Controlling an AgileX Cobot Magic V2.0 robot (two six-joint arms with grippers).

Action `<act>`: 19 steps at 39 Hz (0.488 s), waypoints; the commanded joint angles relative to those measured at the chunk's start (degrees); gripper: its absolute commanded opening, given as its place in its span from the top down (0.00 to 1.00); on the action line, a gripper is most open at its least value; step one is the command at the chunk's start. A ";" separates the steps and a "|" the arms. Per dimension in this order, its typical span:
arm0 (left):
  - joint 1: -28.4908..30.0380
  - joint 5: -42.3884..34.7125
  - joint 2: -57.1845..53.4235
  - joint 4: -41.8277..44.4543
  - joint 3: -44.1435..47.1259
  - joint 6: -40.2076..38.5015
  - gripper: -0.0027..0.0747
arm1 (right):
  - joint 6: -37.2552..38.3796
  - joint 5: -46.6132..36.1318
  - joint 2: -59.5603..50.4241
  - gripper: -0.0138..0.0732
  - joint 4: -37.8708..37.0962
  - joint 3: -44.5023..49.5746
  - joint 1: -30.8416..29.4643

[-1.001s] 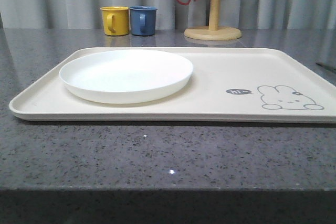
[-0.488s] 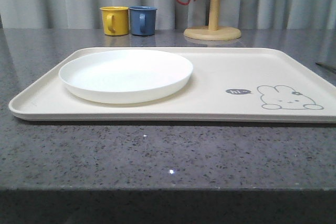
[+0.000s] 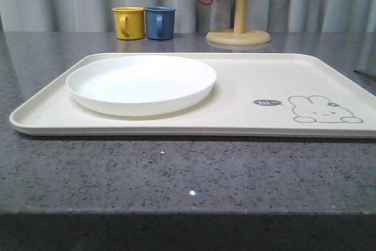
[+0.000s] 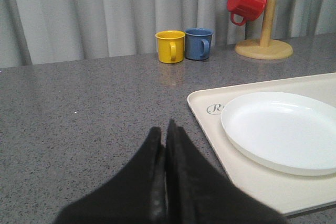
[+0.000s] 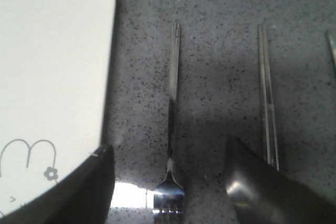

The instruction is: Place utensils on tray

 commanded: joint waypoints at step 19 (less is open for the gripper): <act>0.04 -4.47 0.54 -0.66 -1.49 -0.62 0.99 | 0.04 0.31 15.44 0.33 0.17 -6.44 -0.29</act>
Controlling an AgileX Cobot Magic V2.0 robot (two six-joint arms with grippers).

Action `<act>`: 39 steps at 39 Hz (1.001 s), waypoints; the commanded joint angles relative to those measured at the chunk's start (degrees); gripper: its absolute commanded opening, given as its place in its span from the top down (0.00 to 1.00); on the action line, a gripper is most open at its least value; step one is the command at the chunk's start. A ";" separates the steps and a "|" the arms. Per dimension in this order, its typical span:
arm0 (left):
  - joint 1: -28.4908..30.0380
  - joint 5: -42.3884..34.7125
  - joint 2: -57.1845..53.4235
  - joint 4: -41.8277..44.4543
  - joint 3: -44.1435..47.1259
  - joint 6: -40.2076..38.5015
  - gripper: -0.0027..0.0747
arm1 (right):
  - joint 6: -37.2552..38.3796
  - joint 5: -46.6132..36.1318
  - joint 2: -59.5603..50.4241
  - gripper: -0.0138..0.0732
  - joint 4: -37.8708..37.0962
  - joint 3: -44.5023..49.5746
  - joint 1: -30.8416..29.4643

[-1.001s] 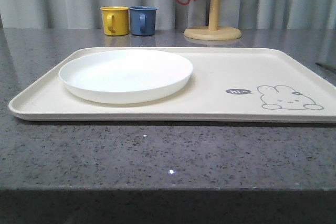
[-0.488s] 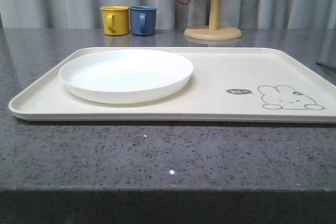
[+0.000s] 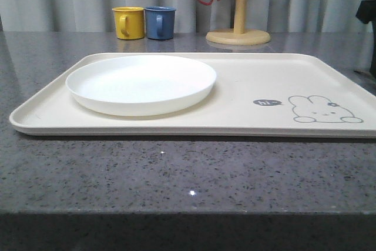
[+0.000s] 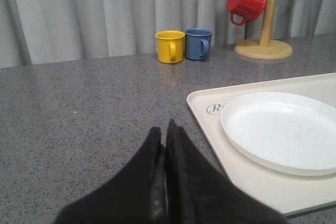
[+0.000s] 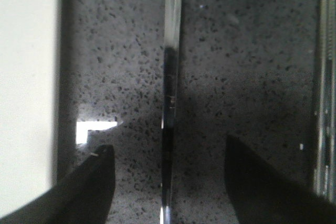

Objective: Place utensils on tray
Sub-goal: 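Grasp the steel fork on the table with the right gripper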

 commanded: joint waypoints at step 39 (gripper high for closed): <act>0.04 -4.47 0.54 -0.61 -1.49 -0.62 0.99 | -0.82 6.99 -2.91 0.91 -0.27 -7.69 -0.18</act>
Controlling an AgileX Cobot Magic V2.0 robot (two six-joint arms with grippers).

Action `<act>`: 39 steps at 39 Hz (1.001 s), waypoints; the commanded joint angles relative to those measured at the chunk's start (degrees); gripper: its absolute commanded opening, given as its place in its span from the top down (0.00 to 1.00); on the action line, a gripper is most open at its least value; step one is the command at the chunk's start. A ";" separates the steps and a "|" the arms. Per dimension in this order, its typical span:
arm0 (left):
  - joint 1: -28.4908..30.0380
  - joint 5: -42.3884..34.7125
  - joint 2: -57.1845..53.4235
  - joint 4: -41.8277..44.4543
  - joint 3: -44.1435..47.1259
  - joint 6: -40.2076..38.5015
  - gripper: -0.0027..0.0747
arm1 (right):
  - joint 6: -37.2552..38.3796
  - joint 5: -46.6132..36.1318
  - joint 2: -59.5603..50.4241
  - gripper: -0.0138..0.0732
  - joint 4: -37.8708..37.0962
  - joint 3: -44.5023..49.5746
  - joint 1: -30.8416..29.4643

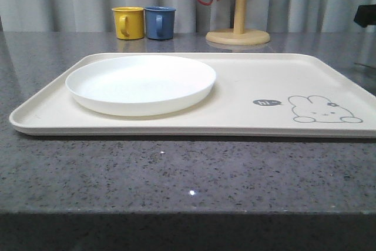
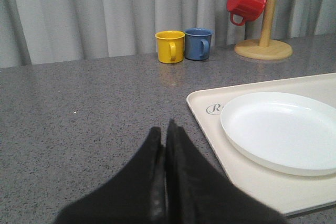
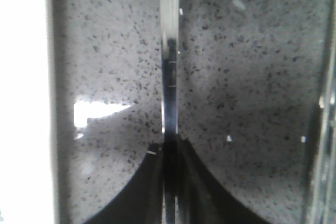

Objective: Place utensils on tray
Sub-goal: 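Grasp the steel fork on the table with the right gripper, then lower the fork onto the tray beside the plate and release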

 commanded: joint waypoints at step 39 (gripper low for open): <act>0.04 -4.47 0.54 -0.52 -1.49 -0.60 0.99 | 27.26 -3.25 6.57 0.91 -2.41 -15.19 27.40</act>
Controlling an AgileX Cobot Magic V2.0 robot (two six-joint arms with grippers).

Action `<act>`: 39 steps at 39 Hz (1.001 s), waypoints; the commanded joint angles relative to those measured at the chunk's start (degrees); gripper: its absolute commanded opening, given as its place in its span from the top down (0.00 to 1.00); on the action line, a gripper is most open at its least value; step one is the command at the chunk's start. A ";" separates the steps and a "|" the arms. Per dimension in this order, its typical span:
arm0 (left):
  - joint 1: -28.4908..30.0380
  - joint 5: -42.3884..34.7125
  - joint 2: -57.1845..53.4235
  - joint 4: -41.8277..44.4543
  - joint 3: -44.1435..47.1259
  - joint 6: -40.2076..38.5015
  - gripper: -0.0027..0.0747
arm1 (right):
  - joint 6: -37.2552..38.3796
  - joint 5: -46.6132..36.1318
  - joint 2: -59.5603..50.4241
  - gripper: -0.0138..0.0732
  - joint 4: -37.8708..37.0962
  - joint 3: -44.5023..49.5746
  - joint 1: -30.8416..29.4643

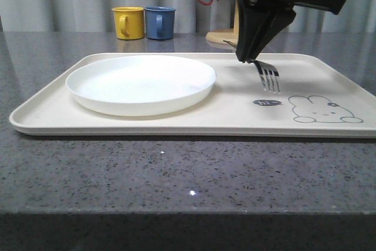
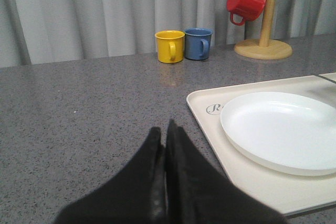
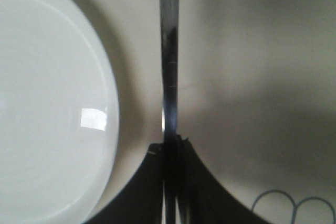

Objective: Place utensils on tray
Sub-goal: 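Lower the fork onto the tray beside the plate and release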

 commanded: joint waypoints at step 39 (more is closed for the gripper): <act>0.04 -4.47 0.54 -0.52 -1.49 -0.60 0.99 | 7.44 -3.51 1.47 0.49 -3.02 -2.40 -0.11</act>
